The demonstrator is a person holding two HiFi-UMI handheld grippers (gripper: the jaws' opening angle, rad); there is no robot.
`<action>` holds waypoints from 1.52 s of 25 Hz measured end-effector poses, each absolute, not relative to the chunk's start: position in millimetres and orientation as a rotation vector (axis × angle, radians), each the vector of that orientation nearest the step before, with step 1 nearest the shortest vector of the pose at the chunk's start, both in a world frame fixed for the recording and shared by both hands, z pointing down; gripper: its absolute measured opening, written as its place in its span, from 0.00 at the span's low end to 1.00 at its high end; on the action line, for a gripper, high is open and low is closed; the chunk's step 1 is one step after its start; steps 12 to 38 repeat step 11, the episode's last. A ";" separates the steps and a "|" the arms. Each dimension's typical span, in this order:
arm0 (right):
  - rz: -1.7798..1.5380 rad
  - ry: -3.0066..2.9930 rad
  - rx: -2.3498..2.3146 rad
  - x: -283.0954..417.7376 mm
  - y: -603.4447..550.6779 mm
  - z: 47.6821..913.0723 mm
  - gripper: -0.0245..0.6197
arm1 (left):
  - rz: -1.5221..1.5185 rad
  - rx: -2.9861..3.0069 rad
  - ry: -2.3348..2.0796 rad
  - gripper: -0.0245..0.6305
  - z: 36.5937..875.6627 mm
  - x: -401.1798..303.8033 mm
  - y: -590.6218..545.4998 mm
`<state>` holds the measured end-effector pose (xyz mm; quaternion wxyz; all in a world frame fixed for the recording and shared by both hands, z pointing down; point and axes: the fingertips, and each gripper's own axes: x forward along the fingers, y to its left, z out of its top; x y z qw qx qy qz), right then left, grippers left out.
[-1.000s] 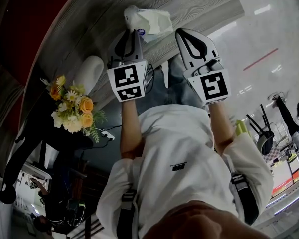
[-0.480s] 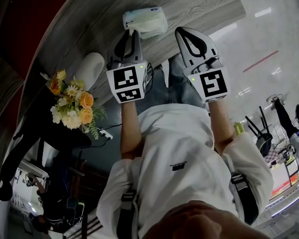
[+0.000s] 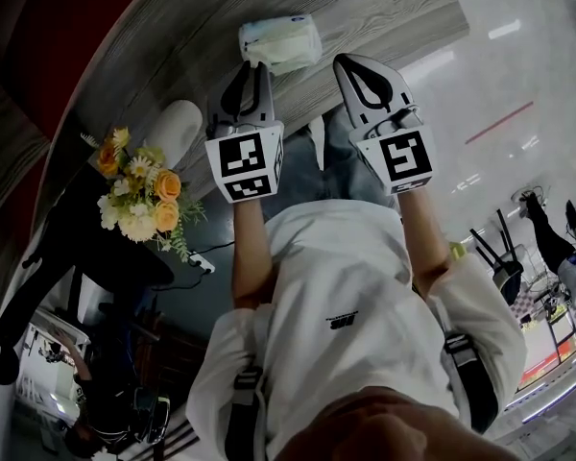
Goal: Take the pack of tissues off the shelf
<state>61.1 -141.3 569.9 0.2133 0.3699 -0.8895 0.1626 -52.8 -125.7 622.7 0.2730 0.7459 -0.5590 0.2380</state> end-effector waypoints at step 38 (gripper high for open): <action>0.454 -2.465 1.014 59.1 -131.1 566.2 0.08 | 0.619 2.020 -1.510 0.14 607.9 -51.5 -117.8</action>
